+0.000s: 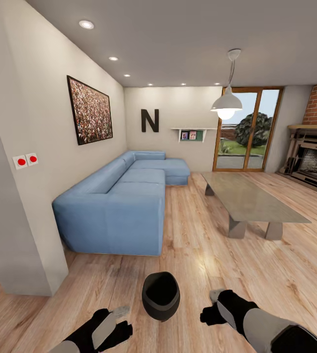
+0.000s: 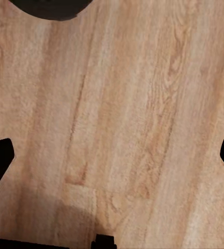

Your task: Place each of the two pumpkins and all three candles from the living room inside a cabinet in the living room (use any cabinet), then make sure every cabinet is closed, and position the cauldron so it is next to a table in the living room.

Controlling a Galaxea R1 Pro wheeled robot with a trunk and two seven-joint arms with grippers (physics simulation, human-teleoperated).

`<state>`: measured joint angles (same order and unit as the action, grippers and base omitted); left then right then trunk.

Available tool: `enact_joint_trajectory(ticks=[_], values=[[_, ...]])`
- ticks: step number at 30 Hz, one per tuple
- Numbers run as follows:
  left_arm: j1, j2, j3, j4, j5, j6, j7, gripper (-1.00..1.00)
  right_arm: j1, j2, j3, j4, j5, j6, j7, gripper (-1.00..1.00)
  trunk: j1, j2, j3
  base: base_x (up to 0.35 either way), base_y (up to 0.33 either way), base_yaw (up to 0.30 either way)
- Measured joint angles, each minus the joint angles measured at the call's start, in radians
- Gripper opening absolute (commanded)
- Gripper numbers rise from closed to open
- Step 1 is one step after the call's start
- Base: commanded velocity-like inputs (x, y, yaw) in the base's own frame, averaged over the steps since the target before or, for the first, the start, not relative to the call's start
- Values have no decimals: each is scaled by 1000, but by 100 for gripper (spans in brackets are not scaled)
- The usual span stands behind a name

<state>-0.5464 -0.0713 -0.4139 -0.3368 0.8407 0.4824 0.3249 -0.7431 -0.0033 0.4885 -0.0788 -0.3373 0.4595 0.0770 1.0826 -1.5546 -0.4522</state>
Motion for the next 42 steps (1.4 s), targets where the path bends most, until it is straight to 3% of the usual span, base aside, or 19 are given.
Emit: enact_joint_trajectory(ticks=[8, 13, 17, 18, 21, 28, 42], values=[[-75, -15, 0, -26, -12, -1, 1, 100, -48, 50, -4, 0, -2, 5, 0, 100, 0, 0, 0, 1, 0, 0], [-112, -29, -1, -30, -25, 0, 1, 100, -50, 65, -18, 1, -2, 4, 0, 100, 0, 0, 0, 182, 11, 0], [-142, -48, -2, -31, -43, 1, 2, 100, -51, 67, -71, 2, -1, 3, 0, 100, -1, 0, 0, 307, 56, 0], [-150, -60, -2, -31, -81, 1, 2, 100, -51, 68, -116, 2, -1, 2, -1, 100, -1, 0, 0, 331, 71, 0], [-153, -66, -2, -29, -112, 2, 1, 100, -51, 68, -134, 3, 0, 1, 0, 100, -1, 0, 0, 334, 72, 0], [-153, -86, -3, -21, -129, 4, 0, 100, -50, 69, -137, 3, 1, -5, 2, 100, -1, 0, 0, 337, 51, 0], [-154, -93, -5, -23, -133, 20, 1, 100, -49, 81, -135, 9, 4, -8, 1, 100, 0, 0, 0, 311, -44, 8]])
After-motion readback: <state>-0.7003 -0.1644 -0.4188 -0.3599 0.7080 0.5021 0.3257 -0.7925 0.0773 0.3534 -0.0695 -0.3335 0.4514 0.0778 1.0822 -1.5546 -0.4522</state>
